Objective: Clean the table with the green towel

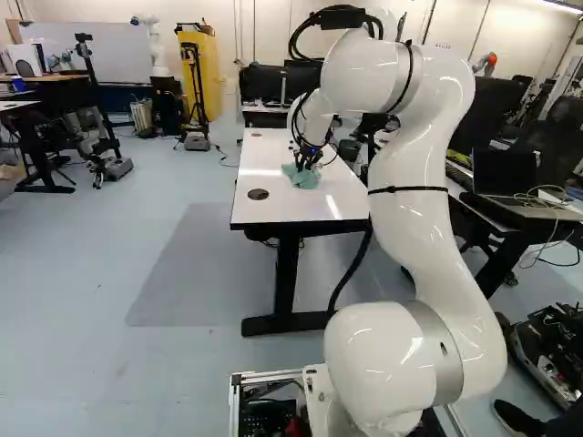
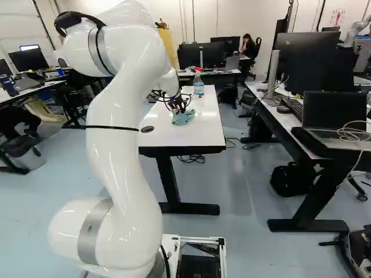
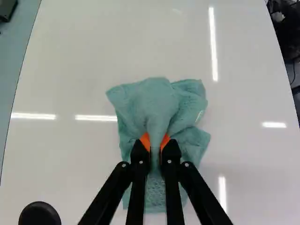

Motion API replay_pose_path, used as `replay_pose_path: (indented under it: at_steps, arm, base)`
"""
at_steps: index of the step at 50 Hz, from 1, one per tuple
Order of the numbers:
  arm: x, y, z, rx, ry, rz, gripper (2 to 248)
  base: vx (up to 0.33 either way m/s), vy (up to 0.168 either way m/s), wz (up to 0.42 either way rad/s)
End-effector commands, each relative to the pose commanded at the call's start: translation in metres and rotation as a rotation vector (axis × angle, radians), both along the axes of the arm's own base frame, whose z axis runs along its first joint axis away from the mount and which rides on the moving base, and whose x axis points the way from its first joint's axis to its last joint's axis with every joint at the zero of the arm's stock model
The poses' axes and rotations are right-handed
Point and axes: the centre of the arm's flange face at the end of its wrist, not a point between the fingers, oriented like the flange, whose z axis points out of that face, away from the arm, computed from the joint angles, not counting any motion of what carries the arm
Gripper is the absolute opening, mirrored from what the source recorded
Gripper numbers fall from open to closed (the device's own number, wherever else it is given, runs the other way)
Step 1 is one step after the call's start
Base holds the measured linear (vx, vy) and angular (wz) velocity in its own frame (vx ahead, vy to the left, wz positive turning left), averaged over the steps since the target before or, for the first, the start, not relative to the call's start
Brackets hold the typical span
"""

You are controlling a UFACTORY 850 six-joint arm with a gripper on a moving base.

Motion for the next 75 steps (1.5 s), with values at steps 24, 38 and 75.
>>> replay_pose_path:
  at_steps: [24, 38, 75]
  arm:
    - [-0.002, 0.000, -0.001, 0.000, 0.029, 0.000, 43]
    - [0.009, 0.000, -0.002, 0.000, 0.018, 0.000, 43]
    - [0.055, 0.033, -0.008, 0.000, -0.035, 0.045, 43]
  base:
    - [0.000, 0.000, 0.000]
    - [0.000, 0.000, 0.000]
    - [0.000, 0.000, 0.000]
